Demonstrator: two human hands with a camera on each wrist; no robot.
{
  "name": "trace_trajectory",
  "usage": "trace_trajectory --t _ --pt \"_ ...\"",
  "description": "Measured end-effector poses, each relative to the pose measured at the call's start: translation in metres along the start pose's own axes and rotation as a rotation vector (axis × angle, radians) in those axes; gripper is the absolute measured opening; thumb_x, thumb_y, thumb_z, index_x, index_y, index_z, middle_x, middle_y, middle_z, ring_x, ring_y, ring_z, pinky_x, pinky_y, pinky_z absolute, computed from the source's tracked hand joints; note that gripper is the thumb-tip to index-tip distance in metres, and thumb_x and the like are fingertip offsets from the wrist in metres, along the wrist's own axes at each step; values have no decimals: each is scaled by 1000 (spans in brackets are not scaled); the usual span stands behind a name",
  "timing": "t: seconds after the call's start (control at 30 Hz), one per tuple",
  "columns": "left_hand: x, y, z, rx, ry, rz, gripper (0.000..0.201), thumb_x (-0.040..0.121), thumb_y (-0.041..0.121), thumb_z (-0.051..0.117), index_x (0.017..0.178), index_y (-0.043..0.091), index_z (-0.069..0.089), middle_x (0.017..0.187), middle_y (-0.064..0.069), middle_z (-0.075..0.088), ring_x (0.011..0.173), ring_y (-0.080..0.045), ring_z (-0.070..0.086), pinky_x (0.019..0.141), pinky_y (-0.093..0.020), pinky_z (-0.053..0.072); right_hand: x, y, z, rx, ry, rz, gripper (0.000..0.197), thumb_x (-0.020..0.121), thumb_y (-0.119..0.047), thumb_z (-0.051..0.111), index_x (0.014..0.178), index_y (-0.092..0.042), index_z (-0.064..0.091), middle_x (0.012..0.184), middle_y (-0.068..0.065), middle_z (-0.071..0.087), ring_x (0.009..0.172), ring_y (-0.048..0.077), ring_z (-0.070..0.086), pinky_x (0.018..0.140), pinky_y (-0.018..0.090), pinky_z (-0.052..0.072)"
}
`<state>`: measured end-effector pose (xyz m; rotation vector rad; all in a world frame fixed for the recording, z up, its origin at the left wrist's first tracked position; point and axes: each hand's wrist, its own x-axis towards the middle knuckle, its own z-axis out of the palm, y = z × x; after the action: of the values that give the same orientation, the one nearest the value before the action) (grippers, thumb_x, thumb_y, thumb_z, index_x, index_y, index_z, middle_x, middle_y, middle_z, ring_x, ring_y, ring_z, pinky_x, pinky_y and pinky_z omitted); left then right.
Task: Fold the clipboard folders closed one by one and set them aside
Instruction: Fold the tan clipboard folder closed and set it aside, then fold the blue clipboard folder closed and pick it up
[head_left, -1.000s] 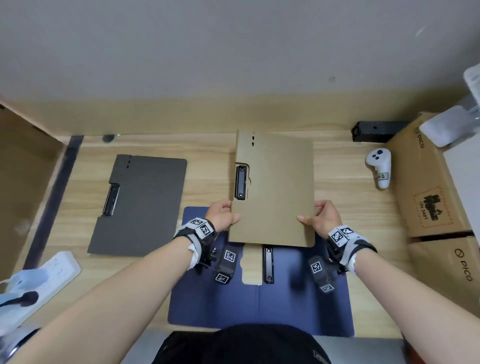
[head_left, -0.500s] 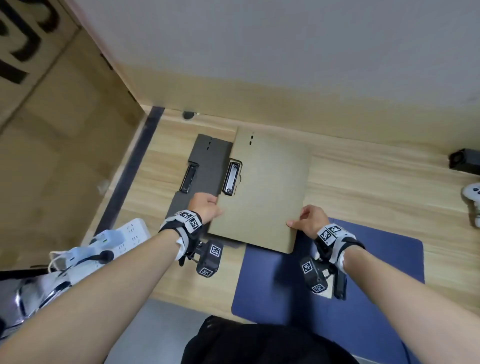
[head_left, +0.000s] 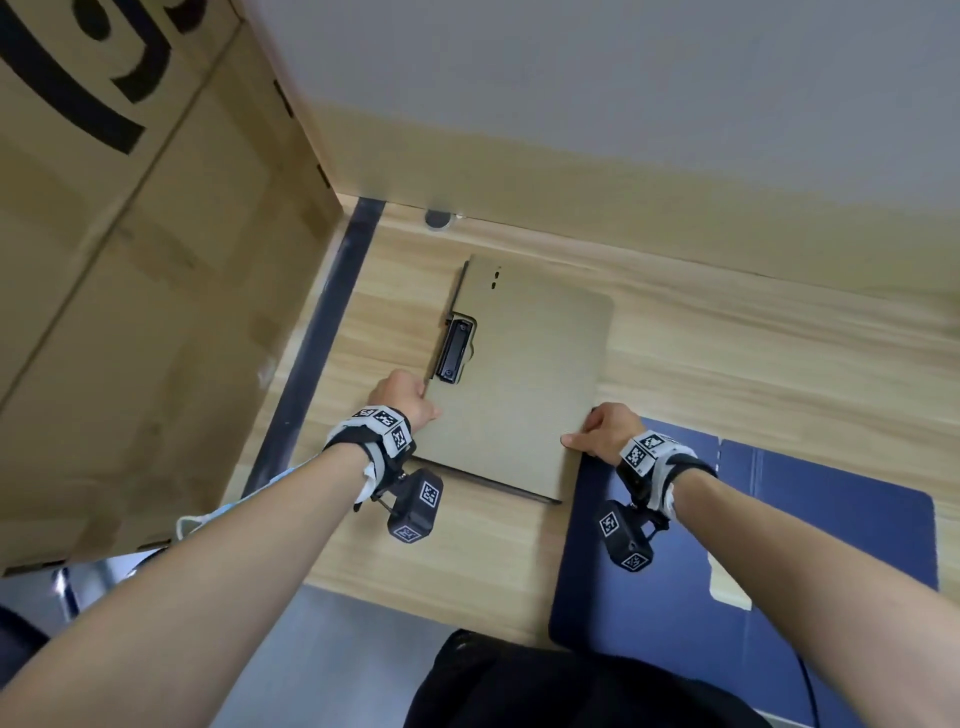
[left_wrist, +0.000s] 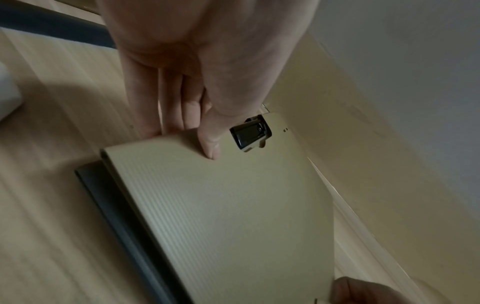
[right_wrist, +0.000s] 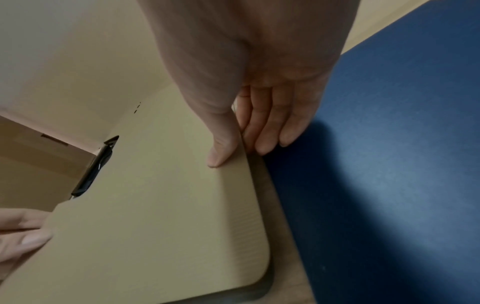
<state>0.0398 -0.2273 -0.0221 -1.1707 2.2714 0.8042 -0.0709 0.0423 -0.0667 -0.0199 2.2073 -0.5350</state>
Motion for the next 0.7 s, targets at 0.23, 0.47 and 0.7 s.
trace_trajectory --t 0.23,0.47,0.7 --pt "5 -5 6 30 -9 45 43 74 28 82 109 11 63 106 -5 68 97 -27 64 77 -29 48 -3 -1 4 -84 34 24 40 68 -46 81 85 -19 58 83 5 70 81 24 68 75 34 56" --pt "-3 12 10 25 56 66 45 76 5 68 117 15 52 117 -6 59 108 -28 58 85 -35 47 -18 20 -12 36 53 -78 22 75 -24 73 93 -22 60 87 4 71 84 27 70 84 40 57" --pt "-30 59 49 -121 -70 227 20 76 17 64 91 29 59 103 4 66 99 -23 64 89 -33 51 -53 95 -38 148 249 -78 29 77 -6 69 105 -12 66 97 2 64 94 24 62 93 35 49"
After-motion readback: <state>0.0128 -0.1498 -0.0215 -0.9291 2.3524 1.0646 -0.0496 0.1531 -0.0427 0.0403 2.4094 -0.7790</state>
